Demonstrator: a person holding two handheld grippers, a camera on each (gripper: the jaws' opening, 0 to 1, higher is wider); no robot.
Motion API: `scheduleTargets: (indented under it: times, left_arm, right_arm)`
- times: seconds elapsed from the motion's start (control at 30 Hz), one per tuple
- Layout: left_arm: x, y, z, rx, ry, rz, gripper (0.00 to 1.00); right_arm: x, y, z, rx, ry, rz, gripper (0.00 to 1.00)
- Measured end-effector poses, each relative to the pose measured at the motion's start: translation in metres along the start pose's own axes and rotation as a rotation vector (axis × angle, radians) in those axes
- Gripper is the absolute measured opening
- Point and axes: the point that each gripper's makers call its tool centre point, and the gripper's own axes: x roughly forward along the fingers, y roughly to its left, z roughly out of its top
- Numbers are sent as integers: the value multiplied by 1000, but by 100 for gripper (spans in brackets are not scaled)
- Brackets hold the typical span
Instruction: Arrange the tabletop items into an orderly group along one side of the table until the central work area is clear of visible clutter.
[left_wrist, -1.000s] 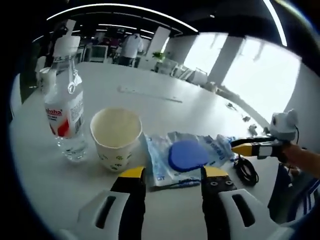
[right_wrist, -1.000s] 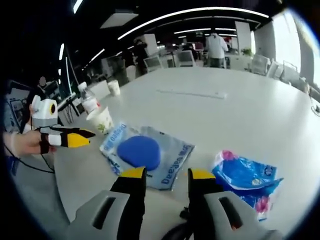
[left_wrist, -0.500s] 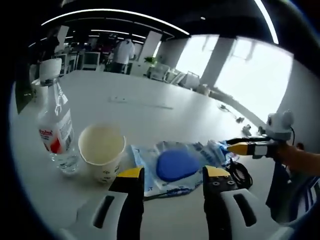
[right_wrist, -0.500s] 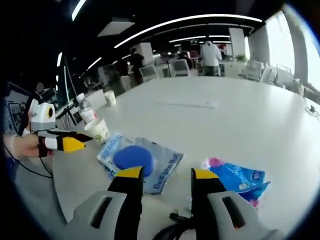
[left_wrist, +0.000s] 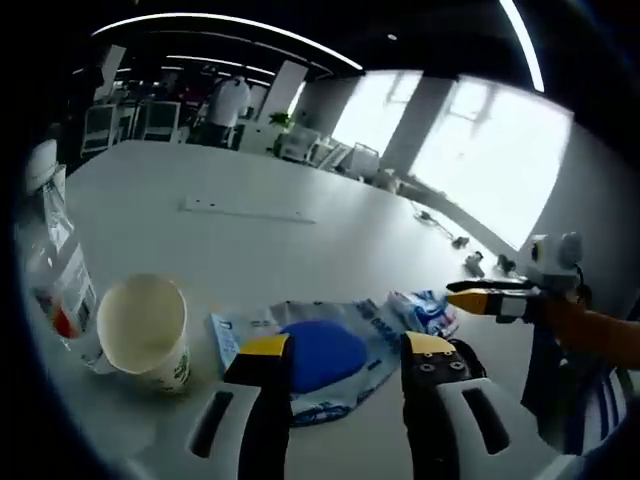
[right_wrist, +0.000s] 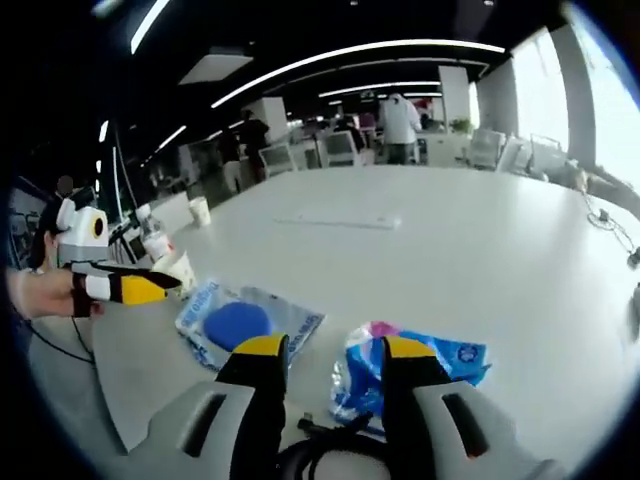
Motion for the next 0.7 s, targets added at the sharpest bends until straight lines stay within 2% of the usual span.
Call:
scheduleTargets:
  times: [0.1, 0.33, 0.53, 0.7]
  left_arm:
    - [7, -5, 1, 14, 4, -8, 38]
    - [31, -29, 1, 60, 28, -66, 37]
    - [56, -54, -1, 84, 56, -123, 36]
    - [69, -70, -4, 102, 70, -160, 36]
  right_arm:
    - [-9, -13, 2, 11, -26, -40, 33]
    - [-28, -39, -4, 24, -30, -103, 32]
    - [-46, -61, -17, 43, -13, -154, 31]
    - [-58, -78, -26, 54, -4, -193, 31]
